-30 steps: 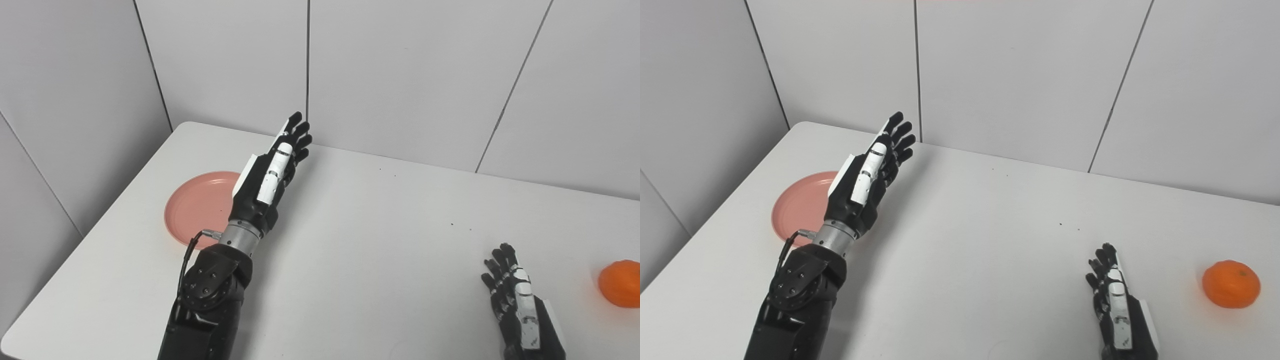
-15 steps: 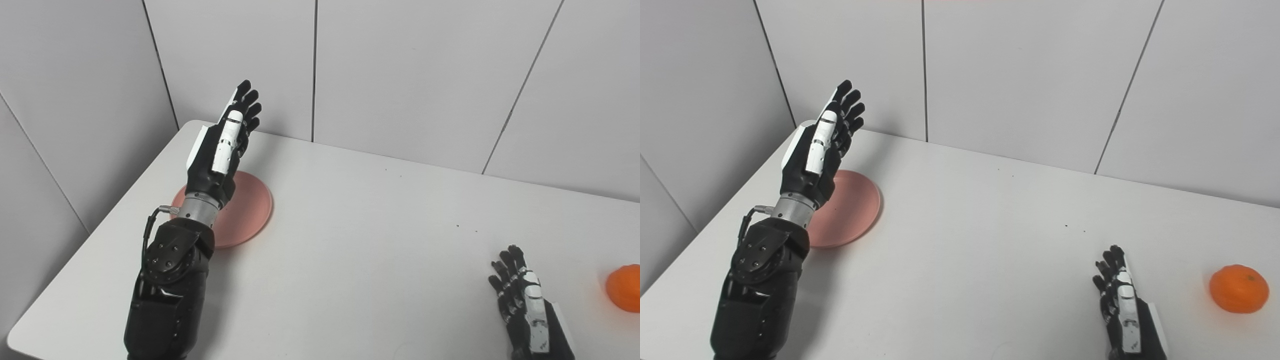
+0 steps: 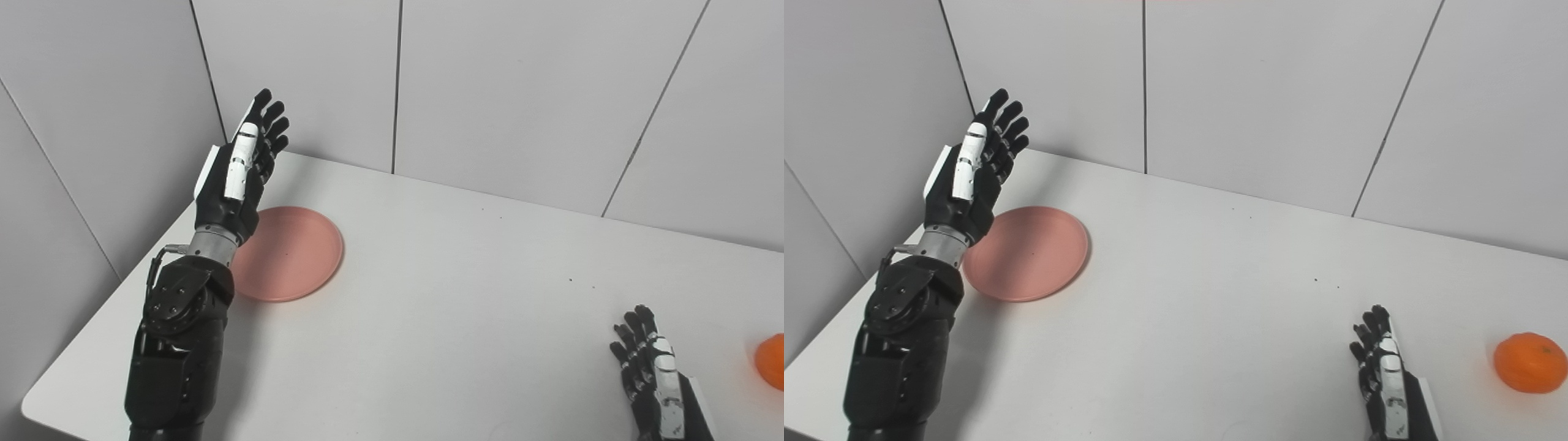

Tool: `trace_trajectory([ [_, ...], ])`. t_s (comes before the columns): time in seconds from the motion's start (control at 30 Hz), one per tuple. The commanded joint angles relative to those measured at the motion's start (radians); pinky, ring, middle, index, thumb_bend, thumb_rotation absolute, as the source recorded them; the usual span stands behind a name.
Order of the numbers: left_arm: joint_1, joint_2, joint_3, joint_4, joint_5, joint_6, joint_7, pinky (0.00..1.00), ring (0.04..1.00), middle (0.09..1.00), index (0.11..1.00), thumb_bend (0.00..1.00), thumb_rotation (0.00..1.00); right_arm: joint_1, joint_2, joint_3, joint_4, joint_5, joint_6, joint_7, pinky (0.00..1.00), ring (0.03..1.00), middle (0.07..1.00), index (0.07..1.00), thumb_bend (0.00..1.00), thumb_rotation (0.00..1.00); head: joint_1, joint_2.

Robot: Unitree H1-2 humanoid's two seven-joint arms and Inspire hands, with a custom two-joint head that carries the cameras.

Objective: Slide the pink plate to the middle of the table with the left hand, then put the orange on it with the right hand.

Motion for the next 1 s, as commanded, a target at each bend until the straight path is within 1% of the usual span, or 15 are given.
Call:
trace_trajectory([
  [0.0, -0.021, 0.040, 0.025, 0.003, -0.016, -0.013, -0.001, 0.98, 0.979, 0.980, 0.969, 0.37, 1.00, -0.019, -0.001, -0.009, -0.041, 0.003, 0.006, -0.005, 1.00, 1.000, 1.000, 1.000, 0.29, 1.00, 0.001, 0.000],
  [0.17, -0.021, 0.049, 0.078, 0.058, -0.072, -0.024, 0.001, 0.97, 0.971, 0.975, 0.963, 0.33, 1.00, -0.020, -0.007, -0.010, -0.040, 0.008, 0.003, 0.002, 1.00, 1.000, 1.000, 1.000, 0.28, 1.00, 0.007, 0.000],
  [0.27, -0.018, 0.057, 0.094, 0.078, -0.080, -0.026, 0.001, 0.97, 0.973, 0.975, 0.960, 0.34, 1.00, -0.020, -0.006, -0.012, -0.044, 0.011, 0.012, -0.002, 1.00, 1.000, 1.000, 1.000, 0.28, 1.00, 0.009, 0.001],
  [0.4, -0.016, 0.058, 0.120, 0.098, -0.115, -0.003, 0.005, 0.97, 0.971, 0.973, 0.959, 0.35, 1.00, -0.018, -0.005, -0.014, -0.046, 0.009, 0.008, -0.004, 1.00, 1.000, 1.000, 1.000, 0.28, 1.00, 0.013, 0.002],
  [0.57, -0.016, 0.063, 0.156, 0.131, -0.191, 0.023, -0.005, 0.99, 0.979, 0.980, 0.981, 0.31, 1.00, -0.015, -0.009, -0.015, -0.050, 0.010, 0.003, 0.001, 1.00, 1.000, 1.000, 1.000, 0.28, 1.00, 0.016, 0.003],
  [0.77, -0.005, 0.086, 0.160, 0.165, -0.183, 0.006, 0.001, 1.00, 0.975, 0.973, 0.970, 0.31, 1.00, -0.015, -0.013, -0.017, -0.057, 0.019, 0.011, 0.004, 1.00, 1.000, 1.000, 1.000, 0.29, 1.00, 0.021, 0.003],
  [0.9, 0.003, 0.089, 0.175, 0.193, -0.208, 0.008, -0.006, 0.99, 0.973, 0.971, 0.972, 0.30, 1.00, -0.015, -0.016, -0.018, -0.054, -0.008, -0.005, -0.008, 1.00, 1.000, 1.000, 1.000, 0.29, 1.00, 0.024, 0.003],
  [0.97, 0.011, 0.092, 0.180, 0.205, -0.221, 0.006, -0.018, 0.99, 0.976, 0.974, 0.976, 0.30, 1.00, -0.014, -0.018, -0.019, -0.058, -0.023, -0.002, -0.015, 1.00, 1.000, 1.000, 1.000, 0.29, 1.00, 0.025, 0.005],
])
